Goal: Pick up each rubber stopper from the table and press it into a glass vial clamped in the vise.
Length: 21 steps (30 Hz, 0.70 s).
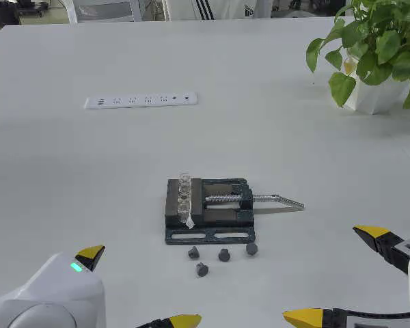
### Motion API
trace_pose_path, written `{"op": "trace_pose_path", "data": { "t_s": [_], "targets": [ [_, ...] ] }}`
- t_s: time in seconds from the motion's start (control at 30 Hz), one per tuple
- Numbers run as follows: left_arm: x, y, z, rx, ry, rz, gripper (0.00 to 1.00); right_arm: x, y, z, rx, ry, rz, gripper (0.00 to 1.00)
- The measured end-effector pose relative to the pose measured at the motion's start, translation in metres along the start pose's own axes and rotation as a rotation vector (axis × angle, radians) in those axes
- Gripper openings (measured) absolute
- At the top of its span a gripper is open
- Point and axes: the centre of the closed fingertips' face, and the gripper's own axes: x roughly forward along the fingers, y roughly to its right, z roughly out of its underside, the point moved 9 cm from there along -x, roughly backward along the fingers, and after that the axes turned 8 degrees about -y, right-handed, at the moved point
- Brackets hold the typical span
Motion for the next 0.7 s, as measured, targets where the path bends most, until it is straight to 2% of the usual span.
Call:
{"op": "trace_pose_path", "data": {
  "t_s": [0.33, 0.7],
  "targets": [
    [-0.0009, -0.0017, -0.0002, 0.005, 0.005, -0.029, 0.99, 0.0007, -0.0009, 0.0004, -0.008, -0.007, -0.006, 0.99],
    [-0.0006, -0.0022, -0.0005, -0.004, 0.006, -0.035, 0.99, 0.0029, -0.0002, 0.0037, -0.015, -0.025, -0.015, 0.99]
  ]
}}
